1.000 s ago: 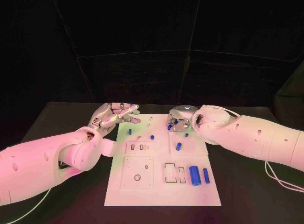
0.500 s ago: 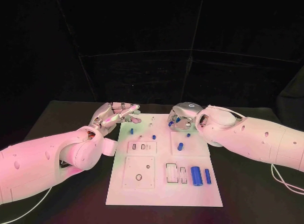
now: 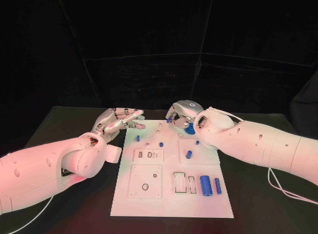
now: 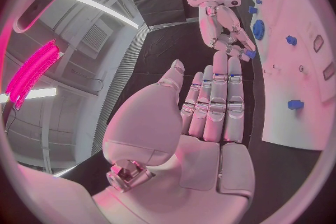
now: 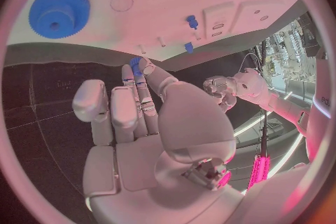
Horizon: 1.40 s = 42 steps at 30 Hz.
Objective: Assemble the parts on the task board
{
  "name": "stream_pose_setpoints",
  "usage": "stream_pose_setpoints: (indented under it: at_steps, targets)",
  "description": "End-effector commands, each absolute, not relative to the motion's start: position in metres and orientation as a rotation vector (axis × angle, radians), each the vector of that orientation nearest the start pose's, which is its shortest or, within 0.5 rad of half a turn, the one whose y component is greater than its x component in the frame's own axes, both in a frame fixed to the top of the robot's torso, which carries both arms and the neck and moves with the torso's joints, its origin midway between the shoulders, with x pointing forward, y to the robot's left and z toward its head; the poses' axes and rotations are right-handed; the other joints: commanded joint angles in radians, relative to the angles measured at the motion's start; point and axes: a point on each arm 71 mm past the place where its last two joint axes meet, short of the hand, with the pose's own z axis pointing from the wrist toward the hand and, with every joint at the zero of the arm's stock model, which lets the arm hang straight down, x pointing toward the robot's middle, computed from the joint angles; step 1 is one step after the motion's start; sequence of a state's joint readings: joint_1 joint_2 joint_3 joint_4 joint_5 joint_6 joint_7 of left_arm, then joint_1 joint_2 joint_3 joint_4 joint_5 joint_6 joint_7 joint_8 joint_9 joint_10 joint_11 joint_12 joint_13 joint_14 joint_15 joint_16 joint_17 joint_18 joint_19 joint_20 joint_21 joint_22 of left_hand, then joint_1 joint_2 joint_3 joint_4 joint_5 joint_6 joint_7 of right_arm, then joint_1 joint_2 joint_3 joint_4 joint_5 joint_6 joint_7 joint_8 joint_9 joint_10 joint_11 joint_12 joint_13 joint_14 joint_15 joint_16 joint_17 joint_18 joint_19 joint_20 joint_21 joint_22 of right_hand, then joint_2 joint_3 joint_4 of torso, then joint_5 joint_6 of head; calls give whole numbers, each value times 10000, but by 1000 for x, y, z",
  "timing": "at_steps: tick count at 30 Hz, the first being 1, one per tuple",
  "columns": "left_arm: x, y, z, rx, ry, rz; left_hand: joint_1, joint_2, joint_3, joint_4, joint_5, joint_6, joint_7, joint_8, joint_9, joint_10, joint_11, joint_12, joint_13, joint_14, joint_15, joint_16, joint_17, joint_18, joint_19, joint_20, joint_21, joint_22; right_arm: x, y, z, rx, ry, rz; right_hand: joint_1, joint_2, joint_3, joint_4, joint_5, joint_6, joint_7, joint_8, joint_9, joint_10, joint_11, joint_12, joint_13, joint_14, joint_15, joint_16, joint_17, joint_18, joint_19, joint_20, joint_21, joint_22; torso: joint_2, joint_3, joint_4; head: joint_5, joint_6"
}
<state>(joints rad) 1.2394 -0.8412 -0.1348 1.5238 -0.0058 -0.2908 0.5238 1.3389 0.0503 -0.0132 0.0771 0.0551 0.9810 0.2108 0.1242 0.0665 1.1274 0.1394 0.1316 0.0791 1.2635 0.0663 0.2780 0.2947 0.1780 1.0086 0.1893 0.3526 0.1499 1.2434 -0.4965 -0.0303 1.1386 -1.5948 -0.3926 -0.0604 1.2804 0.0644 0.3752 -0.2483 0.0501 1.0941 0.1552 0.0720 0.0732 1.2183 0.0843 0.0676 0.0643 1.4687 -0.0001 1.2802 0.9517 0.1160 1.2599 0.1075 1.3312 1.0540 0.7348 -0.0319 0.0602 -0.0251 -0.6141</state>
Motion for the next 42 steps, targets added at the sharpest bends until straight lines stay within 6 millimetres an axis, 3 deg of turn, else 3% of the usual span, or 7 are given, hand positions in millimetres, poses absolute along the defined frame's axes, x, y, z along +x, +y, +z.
stream_pose_setpoints:
  at_steps: [1, 15, 32, 42]
  targets:
    - [484, 207, -183, -10202, 13812, -16163, -11, 64, 0, -65, -3, -74, -28, -45, -14, -95, 9, -38, -12, 10, 86, -61, 9, 45, 69, -18, -42, -15, 556, -120, -167, -2711, 14424, 5887, 10, -108, 97, -5, 32, -30, 36, -70, -29, -59, 20, -51, -2, 103, 24, 72, 21, -111, -50, 20, 47, 20, 35, -2, 42, -24, 14]
    - [484, 203, -181, -10158, 13841, -16259, -8, 67, 1, -73, -2, -77, -28, -45, -13, -98, 10, -38, -13, 7, 87, -62, 16, 44, 71, -17, -43, -16, 567, -96, -176, -2998, 15313, 5785, -95, -232, 193, 76, 32, -102, 52, -88, -43, -148, 49, -55, -5, 102, 52, 125, 68, -115, -58, 50, 90, 66, 149, -26, 131, -62, 90]
    - [485, 203, -178, -10114, 13825, -16272, -8, 67, 1, -73, -2, -77, -28, -45, -13, -98, 10, -38, -13, 7, 87, -62, 16, 44, 71, -17, -43, -16, 570, -92, -178, -3153, 15390, 5289, -122, -298, 235, 100, 34, -147, 50, -94, -50, -193, 55, -56, -6, 93, 61, 131, 59, -113, -71, 61, 102, 73, 176, -29, 129, -91, 54]
    - [485, 203, -177, -10113, 13860, -16283, -4, 72, 3, -87, -2, -81, -27, -45, -11, -103, 11, -39, -15, 0, 89, -66, 28, 44, 72, -16, -47, -18, 570, -89, -177, -3294, 15333, 5188, -190, -546, 350, 154, 154, -286, 84, -95, -59, -383, 104, -60, -9, 55, 101, 125, 1, -99, -153, 99, 98, 27, 186, -26, 138, -83, 46]
